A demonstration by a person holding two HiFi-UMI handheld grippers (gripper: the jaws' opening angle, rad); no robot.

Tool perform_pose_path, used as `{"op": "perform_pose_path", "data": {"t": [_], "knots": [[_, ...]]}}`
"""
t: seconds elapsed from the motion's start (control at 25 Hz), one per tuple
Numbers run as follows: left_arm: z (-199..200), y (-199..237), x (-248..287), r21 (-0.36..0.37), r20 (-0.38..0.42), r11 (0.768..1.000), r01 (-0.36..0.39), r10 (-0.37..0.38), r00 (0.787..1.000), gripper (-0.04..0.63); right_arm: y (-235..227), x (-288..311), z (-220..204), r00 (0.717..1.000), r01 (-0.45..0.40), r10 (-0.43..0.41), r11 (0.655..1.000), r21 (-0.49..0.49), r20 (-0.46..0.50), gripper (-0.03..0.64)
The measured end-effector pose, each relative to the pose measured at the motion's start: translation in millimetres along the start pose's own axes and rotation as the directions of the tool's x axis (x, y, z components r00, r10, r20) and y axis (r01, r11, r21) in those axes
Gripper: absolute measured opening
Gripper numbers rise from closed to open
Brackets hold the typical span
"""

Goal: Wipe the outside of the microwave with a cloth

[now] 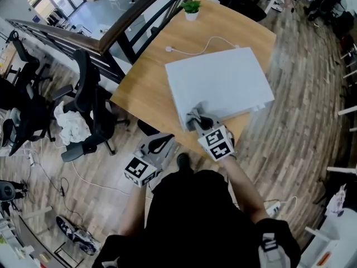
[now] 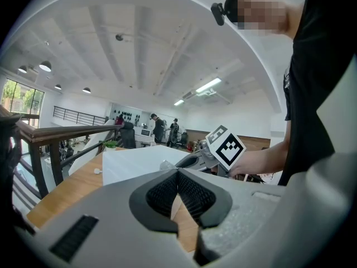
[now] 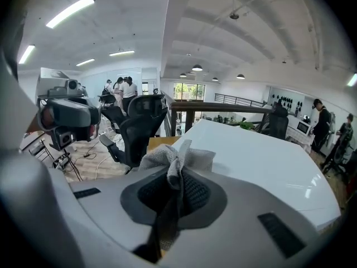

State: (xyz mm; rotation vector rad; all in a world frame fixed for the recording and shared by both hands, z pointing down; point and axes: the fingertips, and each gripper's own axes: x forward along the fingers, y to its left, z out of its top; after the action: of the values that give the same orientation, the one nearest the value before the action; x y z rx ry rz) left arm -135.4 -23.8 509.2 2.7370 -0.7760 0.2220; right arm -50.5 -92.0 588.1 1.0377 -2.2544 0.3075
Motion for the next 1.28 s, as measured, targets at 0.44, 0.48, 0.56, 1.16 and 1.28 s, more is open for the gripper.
{"op": "perform_pose_path", "data": {"t": [0.44,0.48,0.56,1.16,1.28], "knots": [[6,10,17,0.026,0.019,0.999,0.033,-0.034,0.999,0.002,2,5,0,1.000,0.026,-0.026,1.000,-0.002,0.007,0.025],[8,10,18,0.022,0.021,0.999,0.034,-0.035,0.999,0.002,2,3,1,1.000,0.023,-0.023,1.000,-0.001,0.010,0.025],[13,8,22,0.011,0.023,0.999,0.035,-0.036,0.999,0.002,0,1,2,1.000,0.022,-0.022,1.000,-0.006,0.014,0.025],[26,-21,64,-0.003,0.027,1.000,-0.014,0.014,1.000,0.003,-44,-17,-18,1.000,-0.006,0.006,1.000,-0.012,0.019,0.025],[30,-26,73,-0.001,0.029,1.000,-0.024,0.024,0.999,0.002,-54,-21,-21,1.000,-0.014,0.014,1.000,-0.006,0.021,0.025]]}}
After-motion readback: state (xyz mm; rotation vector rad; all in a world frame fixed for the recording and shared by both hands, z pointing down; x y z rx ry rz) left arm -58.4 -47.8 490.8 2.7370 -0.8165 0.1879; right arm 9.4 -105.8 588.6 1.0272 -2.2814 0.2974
